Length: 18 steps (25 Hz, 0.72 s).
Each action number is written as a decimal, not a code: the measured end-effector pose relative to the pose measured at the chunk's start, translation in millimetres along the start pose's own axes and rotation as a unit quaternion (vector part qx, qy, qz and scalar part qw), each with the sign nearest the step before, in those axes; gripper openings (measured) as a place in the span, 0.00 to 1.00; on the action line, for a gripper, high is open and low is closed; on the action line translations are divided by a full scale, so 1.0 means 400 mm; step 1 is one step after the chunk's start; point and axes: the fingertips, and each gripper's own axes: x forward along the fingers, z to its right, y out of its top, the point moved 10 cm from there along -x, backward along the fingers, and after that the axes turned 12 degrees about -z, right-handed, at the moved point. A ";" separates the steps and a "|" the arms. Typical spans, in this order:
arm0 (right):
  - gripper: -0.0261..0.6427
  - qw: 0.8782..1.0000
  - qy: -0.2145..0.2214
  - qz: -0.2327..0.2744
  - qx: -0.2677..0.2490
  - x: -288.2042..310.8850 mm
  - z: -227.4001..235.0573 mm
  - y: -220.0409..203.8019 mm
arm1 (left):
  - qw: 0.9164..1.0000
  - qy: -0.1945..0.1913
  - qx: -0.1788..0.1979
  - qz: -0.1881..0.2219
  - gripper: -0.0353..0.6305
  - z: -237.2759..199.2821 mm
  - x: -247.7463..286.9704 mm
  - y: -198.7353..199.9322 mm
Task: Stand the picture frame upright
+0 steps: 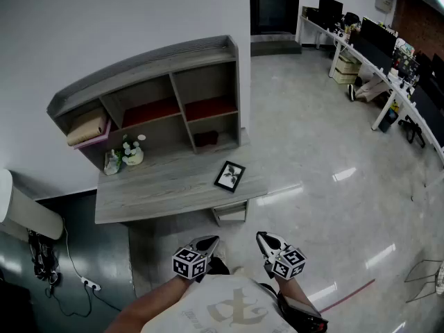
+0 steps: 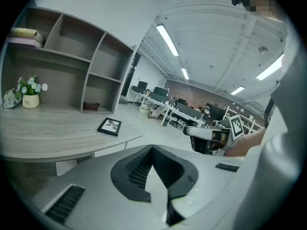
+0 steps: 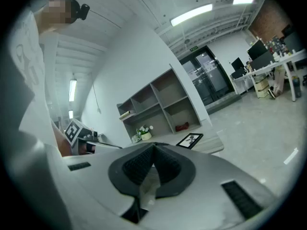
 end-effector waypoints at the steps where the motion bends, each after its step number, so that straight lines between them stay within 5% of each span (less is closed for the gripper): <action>1: 0.04 1.000 0.002 -0.002 -0.002 -0.005 -0.003 -0.001 | 1.000 0.000 -0.001 0.000 0.06 0.005 -0.001 0.001; 18: 0.05 1.000 -0.016 -0.022 0.003 -0.007 0.008 -0.022 | 1.000 0.010 -0.021 -0.001 0.06 0.009 0.002 -0.006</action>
